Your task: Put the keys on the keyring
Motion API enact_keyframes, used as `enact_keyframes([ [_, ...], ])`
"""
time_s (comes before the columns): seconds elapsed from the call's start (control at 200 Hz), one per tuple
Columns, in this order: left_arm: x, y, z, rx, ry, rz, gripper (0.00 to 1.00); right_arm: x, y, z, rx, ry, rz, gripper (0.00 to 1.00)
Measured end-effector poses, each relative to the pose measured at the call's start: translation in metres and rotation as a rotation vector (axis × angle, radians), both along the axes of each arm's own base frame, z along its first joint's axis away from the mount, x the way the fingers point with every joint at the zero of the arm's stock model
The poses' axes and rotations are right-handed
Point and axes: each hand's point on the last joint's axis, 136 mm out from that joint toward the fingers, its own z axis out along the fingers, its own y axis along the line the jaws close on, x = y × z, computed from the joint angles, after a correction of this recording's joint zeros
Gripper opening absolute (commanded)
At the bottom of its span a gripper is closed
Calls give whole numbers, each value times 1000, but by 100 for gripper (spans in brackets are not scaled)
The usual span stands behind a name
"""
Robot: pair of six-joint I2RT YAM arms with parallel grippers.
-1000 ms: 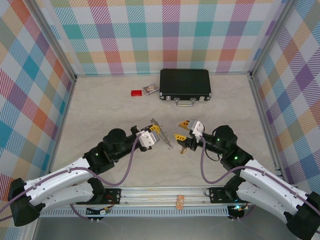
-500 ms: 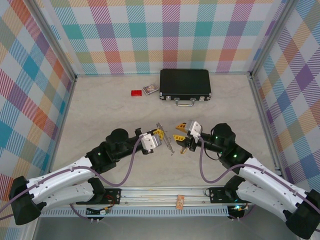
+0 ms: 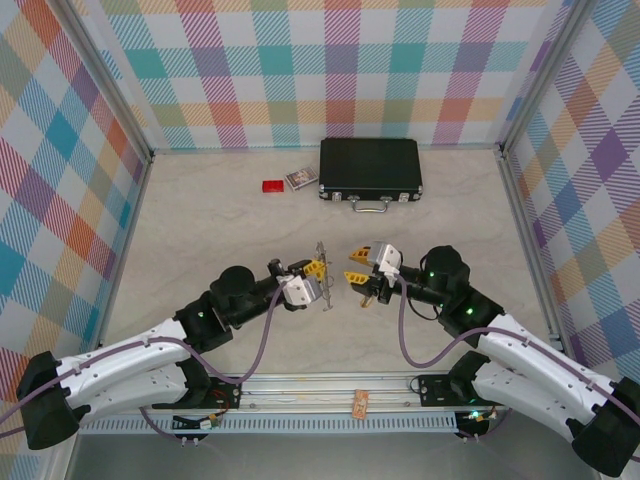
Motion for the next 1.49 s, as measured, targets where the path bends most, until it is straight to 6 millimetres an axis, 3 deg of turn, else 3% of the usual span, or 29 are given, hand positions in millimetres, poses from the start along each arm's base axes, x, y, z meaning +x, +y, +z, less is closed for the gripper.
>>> enact_keyframes([
  [0.25,-7,-20,2,-121,113,-90,0,-7,-7,15,43,-26,-3,34],
  [0.44,-13,-30,-6,-160,218,-144,0,-10,-10,7,41,-9,-7,34],
  [0.73,-13,-28,0,-234,331,-197,0,-10,-10,-1,38,27,-9,31],
  [1.23,-21,-30,-5,-219,371,-237,0,-20,-4,-10,32,68,57,25],
  [1.32,-21,-30,-7,-213,376,-235,0,-21,-4,-11,27,74,66,18],
  [1.495,-21,-30,-7,-212,377,-234,0,-21,-4,-13,24,90,61,27],
])
